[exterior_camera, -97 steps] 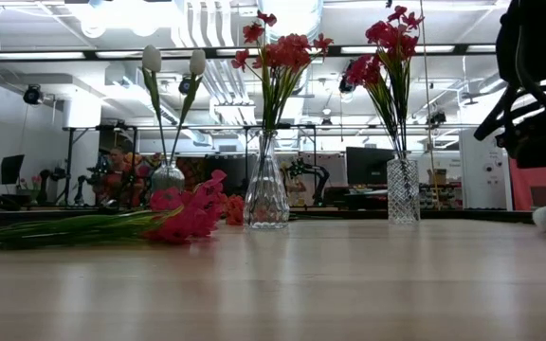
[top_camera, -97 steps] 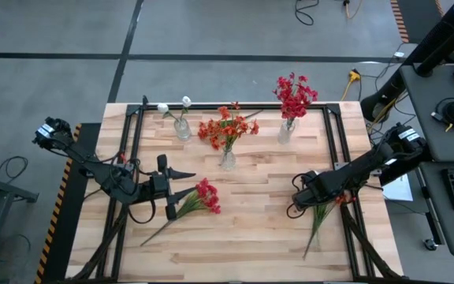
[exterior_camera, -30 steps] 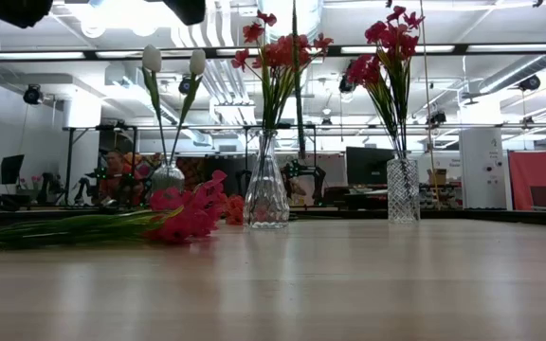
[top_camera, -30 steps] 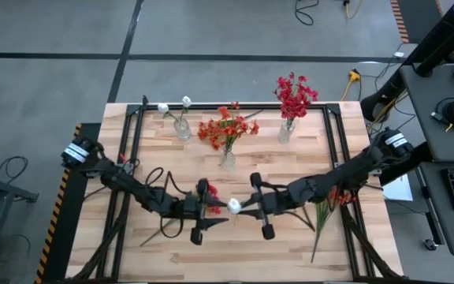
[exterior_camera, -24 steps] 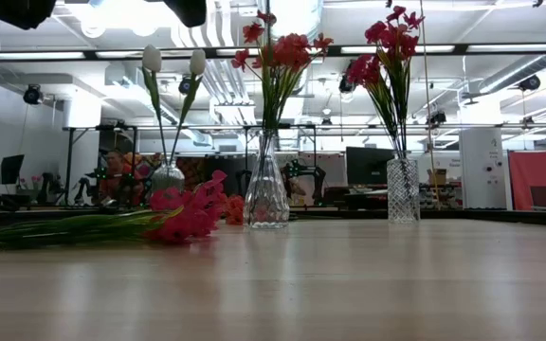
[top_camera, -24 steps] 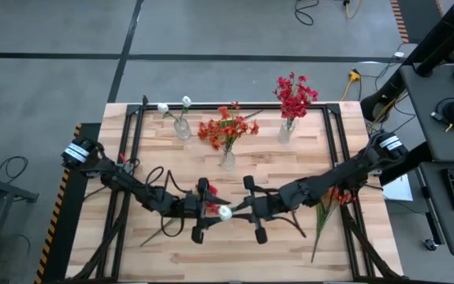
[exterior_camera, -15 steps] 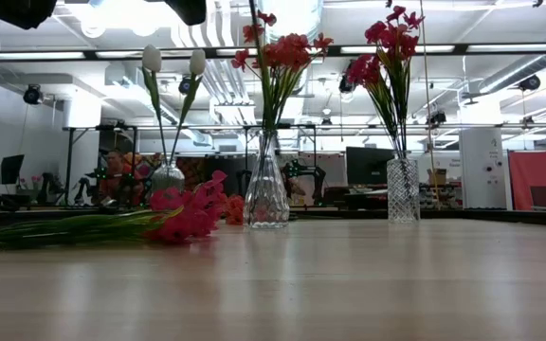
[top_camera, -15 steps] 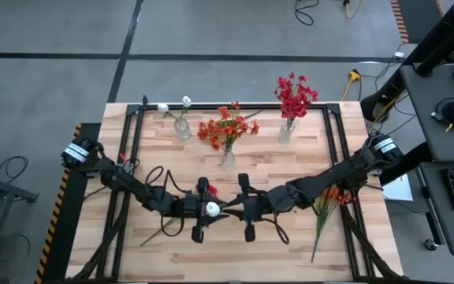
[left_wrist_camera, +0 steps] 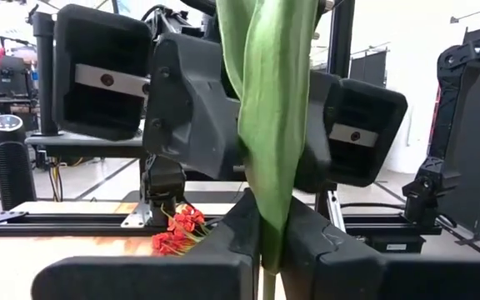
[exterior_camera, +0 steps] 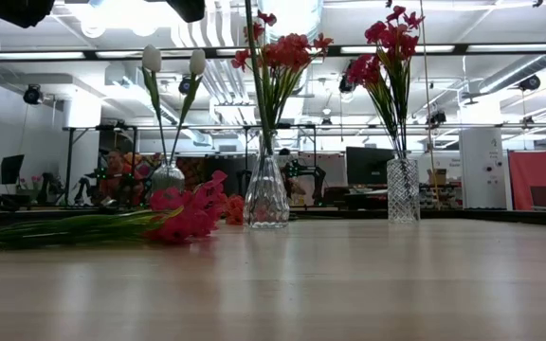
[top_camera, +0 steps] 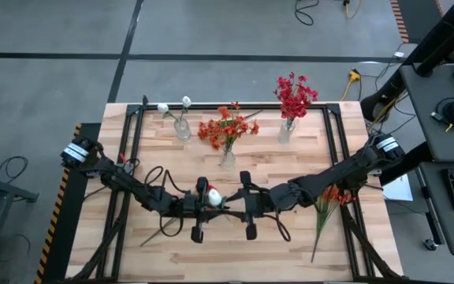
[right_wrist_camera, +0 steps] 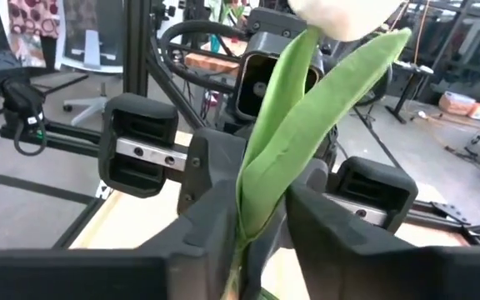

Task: Sort flowers into vase by color
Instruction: Put the white tulip into the top left transparent vase

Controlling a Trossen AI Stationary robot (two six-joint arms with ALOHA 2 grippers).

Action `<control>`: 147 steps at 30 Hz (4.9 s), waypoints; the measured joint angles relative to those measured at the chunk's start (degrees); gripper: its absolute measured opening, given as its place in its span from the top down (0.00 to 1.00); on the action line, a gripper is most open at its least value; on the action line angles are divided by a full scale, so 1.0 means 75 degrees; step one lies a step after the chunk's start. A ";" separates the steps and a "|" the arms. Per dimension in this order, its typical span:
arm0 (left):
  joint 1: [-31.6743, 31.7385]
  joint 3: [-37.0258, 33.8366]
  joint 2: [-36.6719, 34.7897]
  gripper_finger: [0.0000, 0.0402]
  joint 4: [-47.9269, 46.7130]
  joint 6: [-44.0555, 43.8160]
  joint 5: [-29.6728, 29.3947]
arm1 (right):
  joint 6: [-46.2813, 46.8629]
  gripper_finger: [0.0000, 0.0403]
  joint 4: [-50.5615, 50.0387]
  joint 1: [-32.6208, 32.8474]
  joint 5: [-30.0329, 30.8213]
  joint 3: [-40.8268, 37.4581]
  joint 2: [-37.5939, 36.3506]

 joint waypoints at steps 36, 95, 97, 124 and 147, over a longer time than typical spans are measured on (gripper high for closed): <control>0.2337 0.3221 -0.5923 1.00 -0.8592 0.2083 -0.1205 | 0.0696 0.51 -0.2060 -0.0264 0.0487 -0.0131 -0.1416; 1.2070 0.0507 -0.4748 1.00 -0.6426 0.0149 0.8812 | 0.1200 0.51 -0.2344 -0.0280 0.0609 -0.0443 -0.1383; 1.2113 0.0507 -0.4674 1.00 -0.6399 0.0109 0.8812 | 0.1207 0.51 -0.2340 -0.0280 0.0609 -0.0440 -0.1383; 1.2324 0.0219 -0.4606 1.00 -0.6339 -0.0067 0.8815 | 0.1285 0.51 -0.2343 -0.0280 0.0612 -0.0460 -0.1383; 1.2321 -0.0140 -0.4600 1.00 -0.5979 -0.0344 0.8457 | 0.1170 0.51 -0.2174 -0.0280 0.0615 -0.0466 -0.1383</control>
